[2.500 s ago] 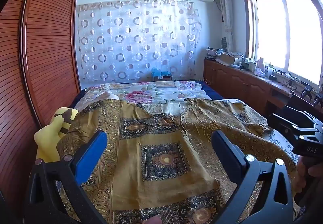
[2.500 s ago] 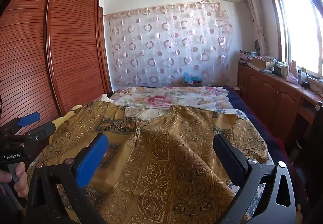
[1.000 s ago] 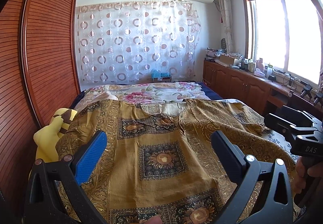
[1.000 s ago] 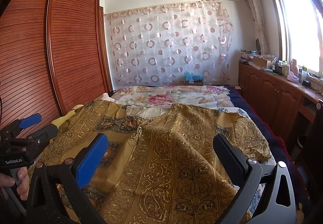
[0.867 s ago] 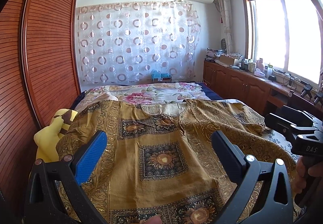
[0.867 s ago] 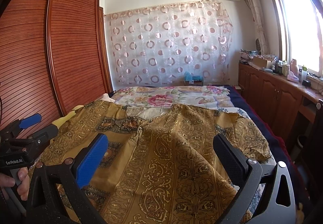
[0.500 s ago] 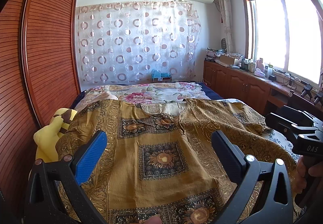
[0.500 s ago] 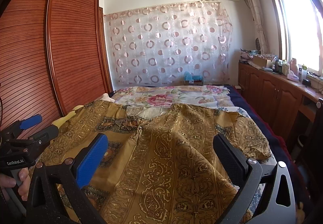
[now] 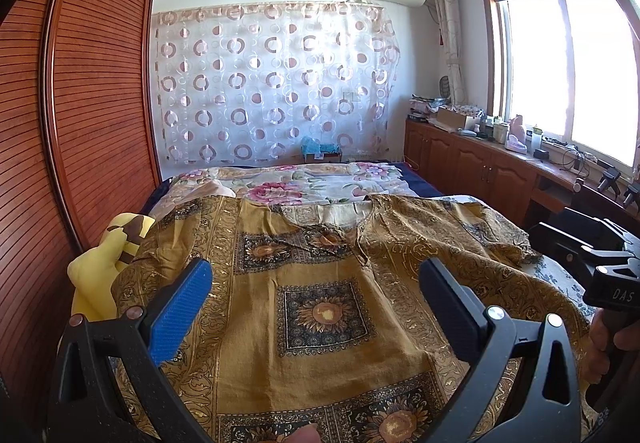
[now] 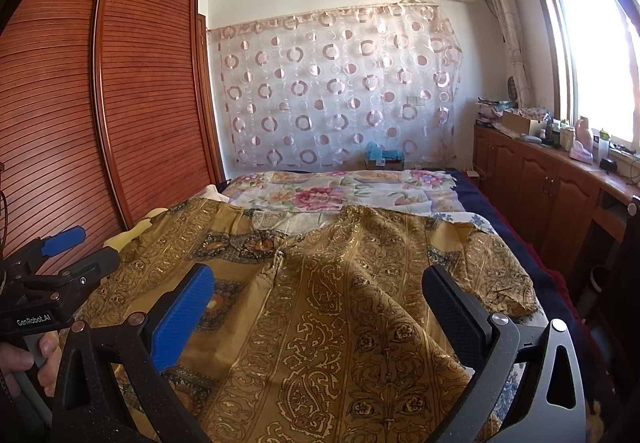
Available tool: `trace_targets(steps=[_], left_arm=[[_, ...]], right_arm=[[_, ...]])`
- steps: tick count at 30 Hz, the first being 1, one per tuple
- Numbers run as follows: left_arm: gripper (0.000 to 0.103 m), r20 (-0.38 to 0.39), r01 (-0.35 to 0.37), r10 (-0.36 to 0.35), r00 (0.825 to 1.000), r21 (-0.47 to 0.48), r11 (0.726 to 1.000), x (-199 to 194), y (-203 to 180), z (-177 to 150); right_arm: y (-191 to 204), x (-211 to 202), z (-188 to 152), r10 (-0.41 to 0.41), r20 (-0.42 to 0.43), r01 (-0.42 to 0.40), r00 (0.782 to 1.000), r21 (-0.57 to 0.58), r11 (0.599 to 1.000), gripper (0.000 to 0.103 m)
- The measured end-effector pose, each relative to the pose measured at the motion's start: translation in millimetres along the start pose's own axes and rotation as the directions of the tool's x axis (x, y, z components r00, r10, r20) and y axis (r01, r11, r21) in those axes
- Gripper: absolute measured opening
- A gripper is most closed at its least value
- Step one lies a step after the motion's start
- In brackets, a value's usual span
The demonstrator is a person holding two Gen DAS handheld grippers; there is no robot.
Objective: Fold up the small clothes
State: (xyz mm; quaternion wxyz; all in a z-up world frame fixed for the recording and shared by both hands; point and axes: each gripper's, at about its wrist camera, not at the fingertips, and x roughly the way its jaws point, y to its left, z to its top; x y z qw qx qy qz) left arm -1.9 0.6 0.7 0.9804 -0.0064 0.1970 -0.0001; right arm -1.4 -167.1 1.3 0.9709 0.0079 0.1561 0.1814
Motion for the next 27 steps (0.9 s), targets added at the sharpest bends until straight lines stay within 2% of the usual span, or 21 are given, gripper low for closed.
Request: trace_targets(steps=[14, 27], left_arm=[[0.103, 0.0, -0.026, 0.026, 1.0, -0.033, 0.999, 11, 15, -4], [0.103, -0.001, -0.079, 0.079, 0.997, -0.062, 0.995, 59, 43, -10]], right_arm=[[3, 12, 2, 0.018, -0.022, -0.018, 1.0, -0.019, 1.0, 0.103], [11, 54, 4, -0.023, -0.021, 0.022, 1.0, -0.077, 0.997, 0.103]])
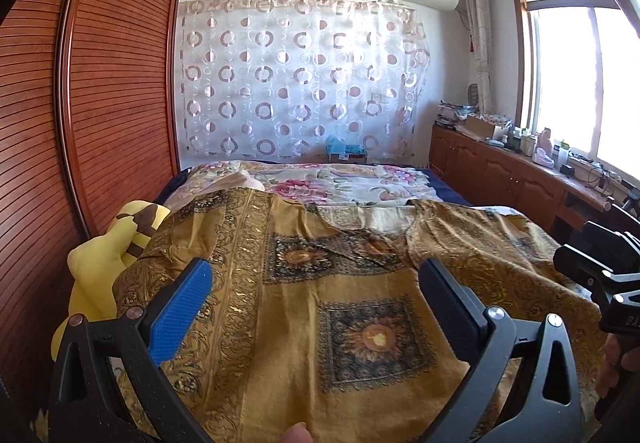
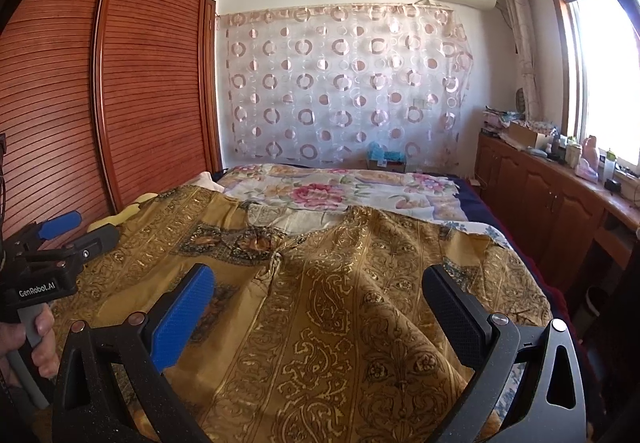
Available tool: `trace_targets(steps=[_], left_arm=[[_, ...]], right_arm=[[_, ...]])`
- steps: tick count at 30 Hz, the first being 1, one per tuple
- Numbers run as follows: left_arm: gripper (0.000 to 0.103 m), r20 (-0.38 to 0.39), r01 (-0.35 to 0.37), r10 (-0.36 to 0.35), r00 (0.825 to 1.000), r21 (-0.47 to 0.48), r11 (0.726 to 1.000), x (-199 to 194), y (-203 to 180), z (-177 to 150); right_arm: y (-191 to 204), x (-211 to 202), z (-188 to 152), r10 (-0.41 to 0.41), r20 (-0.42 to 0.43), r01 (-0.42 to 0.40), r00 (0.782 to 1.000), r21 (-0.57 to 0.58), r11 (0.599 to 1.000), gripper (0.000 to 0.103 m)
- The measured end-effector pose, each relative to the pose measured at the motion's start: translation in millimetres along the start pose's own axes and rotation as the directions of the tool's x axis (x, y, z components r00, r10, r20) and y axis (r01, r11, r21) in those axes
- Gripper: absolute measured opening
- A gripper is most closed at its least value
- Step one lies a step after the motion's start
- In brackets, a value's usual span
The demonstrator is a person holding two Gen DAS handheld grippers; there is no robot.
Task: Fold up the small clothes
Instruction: 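Lower the left gripper onto the garment edge by the plush toy and close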
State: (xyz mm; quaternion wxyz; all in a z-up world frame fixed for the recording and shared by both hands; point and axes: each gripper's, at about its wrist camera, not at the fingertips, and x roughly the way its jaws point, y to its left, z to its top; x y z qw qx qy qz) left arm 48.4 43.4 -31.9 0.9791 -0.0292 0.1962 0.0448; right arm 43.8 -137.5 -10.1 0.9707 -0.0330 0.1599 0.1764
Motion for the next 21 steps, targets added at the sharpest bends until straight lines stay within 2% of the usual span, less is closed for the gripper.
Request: trace_targets(steps=[3, 6, 10, 13, 17, 21], left_arm=[[0.103, -0.032, 0.01, -0.01, 0.999, 0.025, 1.0, 9, 10, -1], [0.103, -0.076, 0.001, 0.002, 0.997, 0.033, 0.999, 16, 24, -2], [0.103, -0.133, -0.001, 0.008, 0.991, 0.047, 0.999, 21, 48, -4], [0.103, -0.17, 0.029, -0.023, 0.985, 0.031, 0.999, 21, 66, -3], [0.103, -0.238, 0.031, -0.019, 0.971, 0.047, 0.998, 21, 95, -8], [0.103, -0.315, -0.009, 0.036, 0.949, 0.087, 0.996, 25, 119, -23]], right_arm=[[3, 15, 2, 0.022, -0.022, -0.022, 1.0, -0.005, 1.0, 0.103], [7, 30, 7, 0.079, -0.058, -0.079, 0.995, -0.005, 0.997, 0.103], [23, 50, 12, 0.168, -0.108, -0.172, 0.98, -0.03, 0.985, 0.103], [32, 62, 14, 0.211, -0.149, -0.221, 0.966, -0.054, 0.974, 0.103], [39, 77, 15, 0.217, -0.219, -0.241, 0.951, -0.092, 0.966, 0.102], [38, 82, 16, 0.212, -0.269, -0.247, 0.94, -0.103, 0.964, 0.101]])
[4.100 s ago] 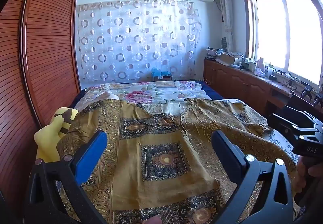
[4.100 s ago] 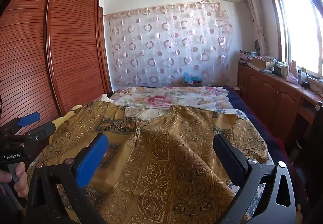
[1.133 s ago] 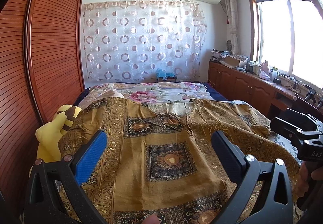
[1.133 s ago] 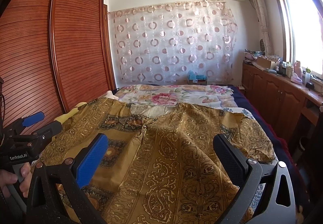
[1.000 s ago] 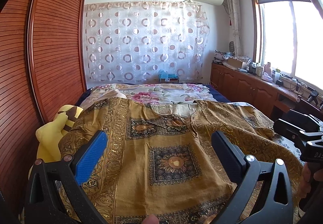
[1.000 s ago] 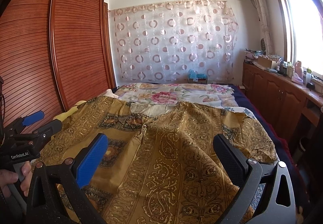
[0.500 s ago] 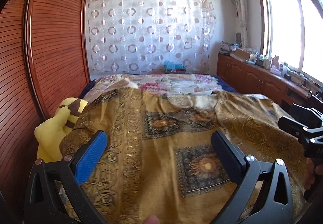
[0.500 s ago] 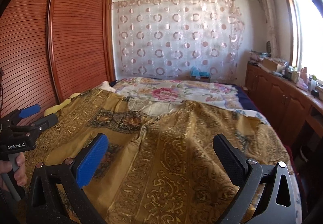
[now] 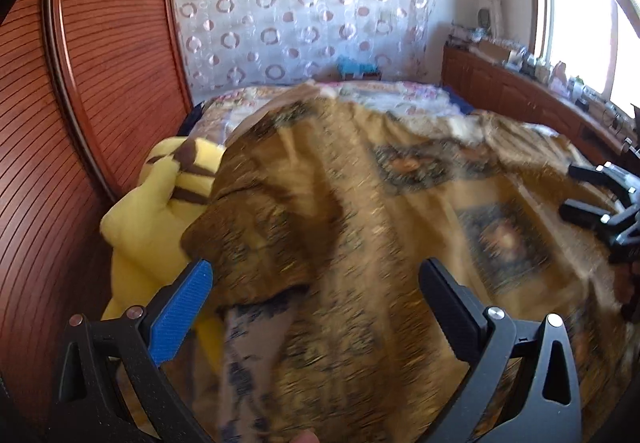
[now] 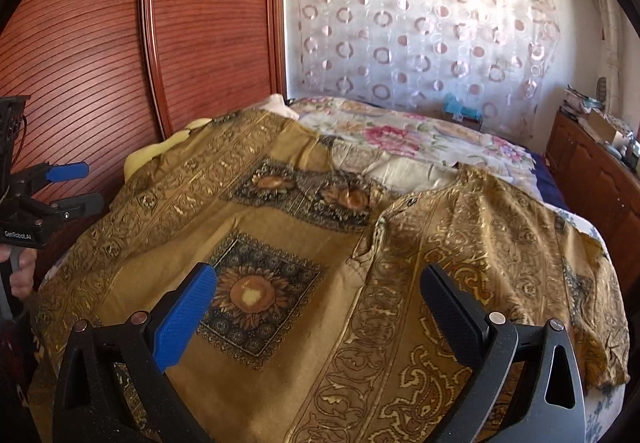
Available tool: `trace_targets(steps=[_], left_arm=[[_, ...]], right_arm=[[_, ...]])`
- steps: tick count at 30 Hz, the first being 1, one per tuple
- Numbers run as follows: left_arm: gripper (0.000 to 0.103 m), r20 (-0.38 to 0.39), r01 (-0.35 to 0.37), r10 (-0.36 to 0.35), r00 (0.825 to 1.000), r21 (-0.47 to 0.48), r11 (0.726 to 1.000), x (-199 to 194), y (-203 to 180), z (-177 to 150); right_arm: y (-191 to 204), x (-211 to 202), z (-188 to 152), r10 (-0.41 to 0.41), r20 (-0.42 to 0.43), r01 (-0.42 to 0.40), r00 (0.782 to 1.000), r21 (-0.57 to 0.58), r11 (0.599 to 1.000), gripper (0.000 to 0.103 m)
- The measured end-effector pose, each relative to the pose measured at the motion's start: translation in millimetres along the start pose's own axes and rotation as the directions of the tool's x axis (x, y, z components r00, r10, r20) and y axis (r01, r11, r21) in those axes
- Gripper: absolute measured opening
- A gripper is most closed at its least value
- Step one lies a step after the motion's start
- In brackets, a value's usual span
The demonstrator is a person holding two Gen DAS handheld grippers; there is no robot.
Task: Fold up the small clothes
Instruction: 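Lower the left gripper onto the garment edge by the plush toy and close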
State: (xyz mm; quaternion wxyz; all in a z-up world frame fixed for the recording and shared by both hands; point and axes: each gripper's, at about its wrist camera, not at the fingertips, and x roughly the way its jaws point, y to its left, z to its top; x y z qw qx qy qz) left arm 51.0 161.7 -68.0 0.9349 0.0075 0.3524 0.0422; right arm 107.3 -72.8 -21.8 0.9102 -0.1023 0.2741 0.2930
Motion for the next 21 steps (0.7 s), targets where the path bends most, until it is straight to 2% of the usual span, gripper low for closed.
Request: trace_targets(steps=[2, 6, 12, 15, 17, 21], left_arm=[[0.101, -0.036, 0.004, -0.005, 0.999, -0.008, 1.0, 5, 11, -8], [0.089, -0.102, 0.025, -0.03, 0.994, -0.05, 0.998, 15, 31, -20], [0.081, -0.161, 0.01, -0.022, 0.987, -0.08, 0.997, 32, 50, -24], [0.08, -0.189, 0.002, -0.015, 0.982, -0.066, 0.998, 42, 55, -23], [0.08, -0.2, 0.02, -0.038, 0.979, -0.091, 0.996, 48, 62, -22], [0.065, -0.199, 0.053, -0.081, 0.977, -0.145, 0.988, 55, 74, -18]], right_arm=[[-1, 1, 0, -0.008, -0.016, 0.008, 1.0, -0.012, 1.0, 0.101], [1, 7, 0, -0.037, -0.039, 0.035, 0.999, -0.043, 0.998, 0.101], [9, 20, -1, -0.041, -0.044, 0.039, 0.998, -0.042, 0.998, 0.1], [11, 21, -1, -0.05, -0.052, 0.047, 0.997, -0.048, 0.998, 0.1], [15, 22, -2, -0.06, -0.053, 0.057, 0.997, -0.058, 0.997, 0.1], [17, 19, -3, -0.066, -0.045, 0.063, 0.997, -0.068, 0.996, 0.1]])
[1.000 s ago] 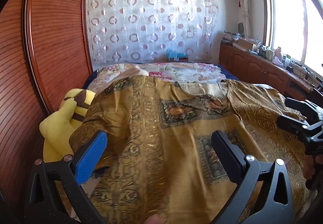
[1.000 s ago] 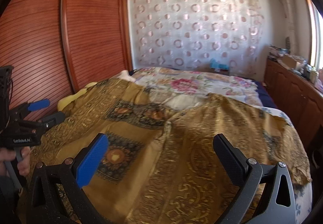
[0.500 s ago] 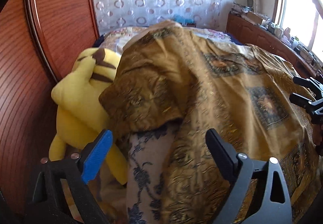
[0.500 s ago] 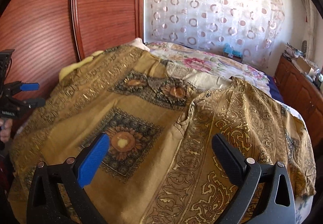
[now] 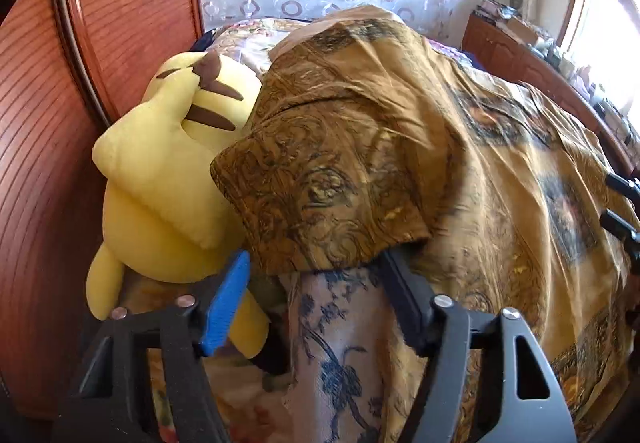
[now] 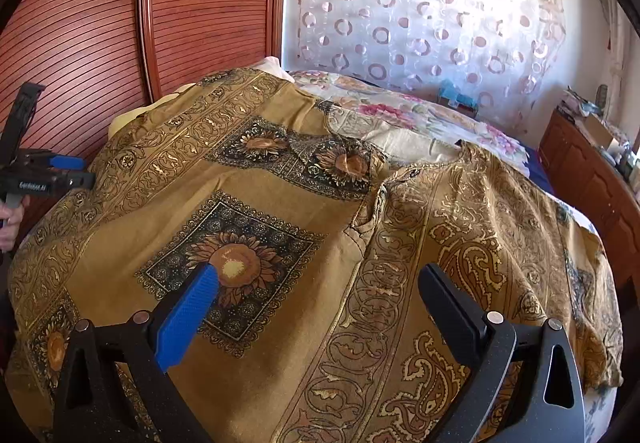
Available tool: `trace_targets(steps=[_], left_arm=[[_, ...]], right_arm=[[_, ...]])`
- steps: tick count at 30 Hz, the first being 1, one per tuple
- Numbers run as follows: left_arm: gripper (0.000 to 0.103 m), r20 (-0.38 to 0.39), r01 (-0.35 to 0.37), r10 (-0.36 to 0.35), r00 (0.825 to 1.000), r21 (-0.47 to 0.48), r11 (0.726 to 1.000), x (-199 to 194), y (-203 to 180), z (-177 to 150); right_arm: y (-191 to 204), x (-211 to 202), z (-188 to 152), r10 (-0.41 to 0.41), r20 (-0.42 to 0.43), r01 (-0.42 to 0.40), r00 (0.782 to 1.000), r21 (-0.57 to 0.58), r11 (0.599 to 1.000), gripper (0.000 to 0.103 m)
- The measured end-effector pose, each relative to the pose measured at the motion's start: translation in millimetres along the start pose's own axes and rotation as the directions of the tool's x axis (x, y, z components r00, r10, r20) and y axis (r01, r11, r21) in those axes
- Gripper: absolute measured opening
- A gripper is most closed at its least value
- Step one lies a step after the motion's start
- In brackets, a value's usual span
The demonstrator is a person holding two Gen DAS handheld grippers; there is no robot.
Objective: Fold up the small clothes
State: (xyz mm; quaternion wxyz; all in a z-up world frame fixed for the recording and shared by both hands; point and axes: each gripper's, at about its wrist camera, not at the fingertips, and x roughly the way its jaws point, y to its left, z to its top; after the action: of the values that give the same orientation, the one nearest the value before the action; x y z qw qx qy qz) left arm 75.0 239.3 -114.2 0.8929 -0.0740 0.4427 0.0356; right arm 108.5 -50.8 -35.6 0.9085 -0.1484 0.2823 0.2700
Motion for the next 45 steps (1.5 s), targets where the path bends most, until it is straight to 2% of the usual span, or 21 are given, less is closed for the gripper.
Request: trace_targets(steps=[4, 6, 7, 9, 12, 17, 22, 23, 27, 30, 32, 37, 39, 42, 45], left_arm=[[0.052, 0.004, 0.094, -0.094, 0.996, -0.085, 0.992, 4, 15, 4], [0.038, 0.012, 0.136, -0.135, 0.991, -0.107, 0.985, 5, 18, 5], [0.035, 0.015, 0.149, -0.149, 0.989, -0.108, 0.983, 4, 17, 6], [0.02, 0.022, 0.154, -0.153, 0.988, -0.087, 0.984, 3, 12, 6], [0.009, 0.036, 0.087, -0.086, 0.996, -0.041, 0.995, -4, 4, 8], [0.007, 0.146, 0.024, -0.023, 0.989, -0.001, 1.0, -40, -7, 19], [0.007, 0.239, 0.022, -0.046, 0.97, 0.102, 0.995, -79, -42, 37], [0.007, 0.251, 0.043, -0.075, 0.965, 0.13, 0.991, -86, -55, 41], [0.007, 0.256, 0.091, -0.142, 0.956, 0.201, 0.975, -94, -90, 49], [0.007, 0.229, 0.134, -0.191, 0.955, 0.244, 0.96, -91, -114, 46], [0.007, 0.216, 0.141, -0.199, 0.956, 0.259, 0.956, -88, -123, 39], [0.03, 0.209, 0.184, -0.238, 0.948, 0.249, 0.951, -91, -121, 27], [0.056, 0.23, 0.189, -0.243, 0.942, 0.236, 0.953, -98, -113, 26], [0.078, 0.266, 0.175, -0.23, 0.936, 0.215, 0.961, -103, -100, 28], [0.078, 0.264, 0.132, -0.173, 0.949, 0.166, 0.977, -91, -83, 36]], right_arm=[[-2, -1, -1, 0.003, 0.004, -0.003, 1.0, 0.011, 1.0, 0.1], [-4, -1, -1, 0.004, 0.004, -0.005, 1.0, 0.017, 1.0, 0.1], [-4, -2, -2, 0.005, 0.004, -0.005, 1.0, 0.019, 1.0, 0.1], [-5, -1, -2, 0.005, 0.006, -0.005, 1.0, 0.02, 1.0, 0.1], [-6, -1, -1, 0.005, 0.007, -0.005, 1.0, 0.02, 1.0, 0.1], [-7, -1, -2, 0.004, 0.01, -0.004, 1.0, 0.023, 1.0, 0.1], [-6, -1, -1, -0.001, 0.009, 0.001, 1.0, 0.022, 1.0, 0.1], [-6, -1, -2, -0.003, 0.01, 0.002, 1.0, 0.022, 1.0, 0.1], [-7, -1, -2, -0.005, 0.011, 0.005, 1.0, 0.03, 1.0, 0.1], [-9, -1, -2, -0.006, 0.013, 0.005, 1.0, 0.039, 0.999, 0.1], [-10, -1, -3, -0.004, 0.012, 0.004, 1.0, 0.043, 0.999, 0.1], [-11, 0, -2, -0.004, 0.012, 0.004, 1.0, 0.05, 0.999, 0.1], [-12, 0, -2, -0.004, 0.012, 0.004, 1.0, 0.05, 0.999, 0.1], [-12, 0, -3, -0.003, 0.015, 0.002, 1.0, 0.051, 0.999, 0.1], [-14, -2, -3, 0.018, 0.026, -0.019, 1.0, 0.054, 0.998, 0.1]])
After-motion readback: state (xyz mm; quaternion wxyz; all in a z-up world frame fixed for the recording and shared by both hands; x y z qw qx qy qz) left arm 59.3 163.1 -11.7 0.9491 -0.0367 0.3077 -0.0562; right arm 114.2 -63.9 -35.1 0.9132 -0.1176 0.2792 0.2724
